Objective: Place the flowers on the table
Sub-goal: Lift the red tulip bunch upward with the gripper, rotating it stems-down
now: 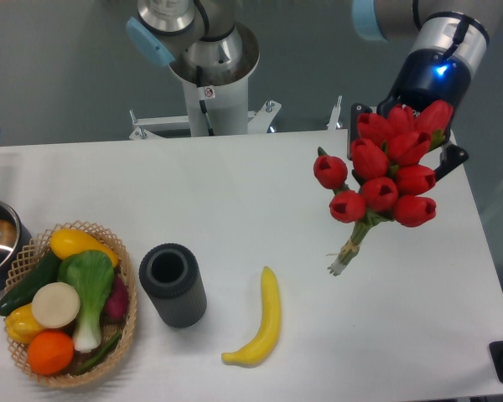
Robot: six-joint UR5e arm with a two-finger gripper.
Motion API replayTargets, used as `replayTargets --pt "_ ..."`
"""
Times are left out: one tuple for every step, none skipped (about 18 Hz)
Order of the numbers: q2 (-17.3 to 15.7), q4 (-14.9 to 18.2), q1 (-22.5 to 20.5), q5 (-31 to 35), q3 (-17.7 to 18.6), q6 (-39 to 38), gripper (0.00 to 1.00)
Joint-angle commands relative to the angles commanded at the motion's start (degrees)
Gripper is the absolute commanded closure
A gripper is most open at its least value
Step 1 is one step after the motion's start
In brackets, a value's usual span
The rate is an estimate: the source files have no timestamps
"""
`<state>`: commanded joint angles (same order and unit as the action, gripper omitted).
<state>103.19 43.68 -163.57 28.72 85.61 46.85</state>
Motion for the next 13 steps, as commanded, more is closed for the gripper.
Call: replayTargets --pt "-0.4 0.0 0.1 1.8 0.1 -0.1 0.63" --pt "-0.7 0.0 0.2 2.7 0.1 -0.1 0.63" --pt "-0.8 -0.1 0.2 3.4 0.3 0.0 0.63" --pt "-0.9 -0.1 0.3 4.2 0.4 0.0 0.63" --pt "-1.3 0.1 0.3 5.8 0.8 0.1 0.63" --pt "-1.8 0.0 0.3 8.8 1.9 0.3 0.63" --pt "-3.1 0.1 0.3 12.7 2.8 0.6 0.62" --pt "-3.9 0.0 0.3 16.9 3.6 0.8 0.62" --pt "-4.8 0.2 0.4 22.4 4.3 1.4 0.62" --pt "-5.3 0.2 0.4 25.2 5.3 1.6 0.63" --pt "-5.8 0.2 0.5 27.8 6.4 1.7 0.63" --pt "-6.1 0.3 0.5 30.7 7.0 1.6 0.65" --pt "-6.7 0.5 0.7 34.2 7.9 1.6 0.65"
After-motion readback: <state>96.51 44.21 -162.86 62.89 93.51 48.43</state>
